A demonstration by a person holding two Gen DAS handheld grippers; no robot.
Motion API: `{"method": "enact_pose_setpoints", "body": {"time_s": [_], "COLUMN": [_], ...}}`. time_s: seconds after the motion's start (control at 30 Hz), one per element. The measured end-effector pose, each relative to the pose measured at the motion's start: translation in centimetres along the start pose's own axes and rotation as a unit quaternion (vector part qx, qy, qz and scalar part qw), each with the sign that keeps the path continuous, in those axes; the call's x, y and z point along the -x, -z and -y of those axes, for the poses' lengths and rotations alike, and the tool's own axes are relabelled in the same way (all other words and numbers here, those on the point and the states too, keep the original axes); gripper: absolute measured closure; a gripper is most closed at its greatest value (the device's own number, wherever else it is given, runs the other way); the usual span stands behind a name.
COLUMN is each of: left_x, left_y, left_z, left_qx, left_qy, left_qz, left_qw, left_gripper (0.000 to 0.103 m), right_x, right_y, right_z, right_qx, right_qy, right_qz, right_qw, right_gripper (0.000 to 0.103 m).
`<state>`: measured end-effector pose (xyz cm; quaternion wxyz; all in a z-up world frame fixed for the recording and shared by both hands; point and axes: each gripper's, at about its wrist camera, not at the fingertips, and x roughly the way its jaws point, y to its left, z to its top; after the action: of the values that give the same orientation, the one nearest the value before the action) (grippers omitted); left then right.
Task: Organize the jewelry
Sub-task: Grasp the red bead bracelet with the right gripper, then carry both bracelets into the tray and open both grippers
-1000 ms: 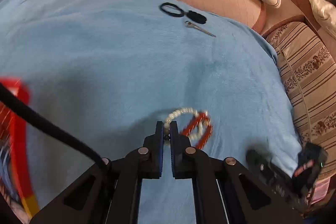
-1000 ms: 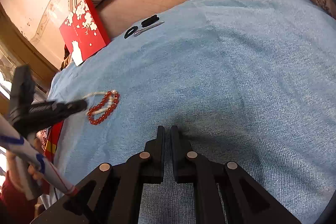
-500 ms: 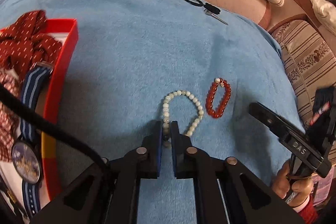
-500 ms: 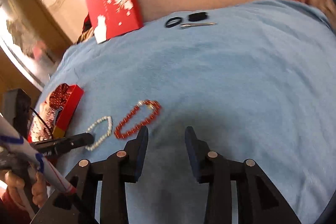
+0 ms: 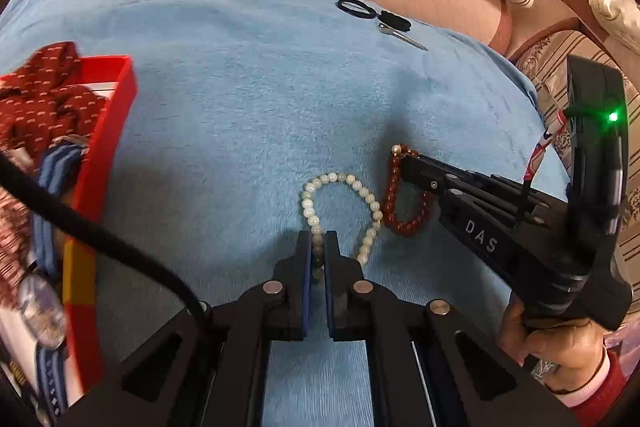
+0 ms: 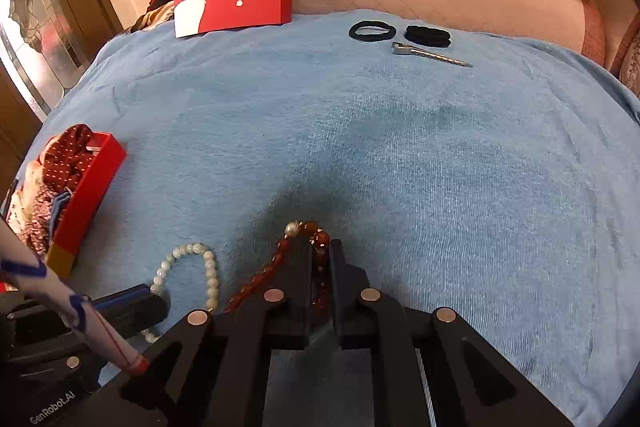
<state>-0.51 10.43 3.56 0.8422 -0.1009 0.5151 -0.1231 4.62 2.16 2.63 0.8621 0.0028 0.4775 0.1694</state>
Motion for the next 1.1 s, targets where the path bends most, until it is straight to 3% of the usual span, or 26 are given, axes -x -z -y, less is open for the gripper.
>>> {"method": "enact_pose_setpoints", "body": {"time_s": [0.2, 0.47, 0.57, 0.73, 1.1], "left_x": [5.5, 14.0, 16.3, 19.1, 20.4], "left_y": [1.0, 2.3, 2.9, 4.1, 5.2], "left_z": [0.3, -0.1, -1.8, -6.4, -17.3], "left_qx": [-0.006, -0.017, -0.007, 0.021, 0.114], "left_qy": [0.008, 0.016, 0.011, -0.027, -0.068], "left_qz": [0.032, 0.074, 0.080, 0.084, 0.078], "left_qw": [0.9994, 0.9970, 0.9967, 0.9959, 0.9881], "left_gripper": [0.098, 0.098, 0.098, 0.098, 0.098], "right_x": [4.3, 10.5, 12.1, 13.8, 12.9], "right_y": [0.5, 0.6, 0.6, 0.8, 0.6], "right_z": [1.8, 0.1, -1.4, -4.9, -15.8], "right_qx": [-0.055, -0.043, -0.035, -0.013, 0.057], "right_qy": [-0.030, -0.043, -0.054, -0.082, -0.145], "right_qz": [0.032, 0.068, 0.077, 0.079, 0.049], "right_qw": [0.998, 0.996, 0.995, 0.993, 0.987], "right_gripper": [0.095, 0.095, 0.095, 0.095, 0.095]}}
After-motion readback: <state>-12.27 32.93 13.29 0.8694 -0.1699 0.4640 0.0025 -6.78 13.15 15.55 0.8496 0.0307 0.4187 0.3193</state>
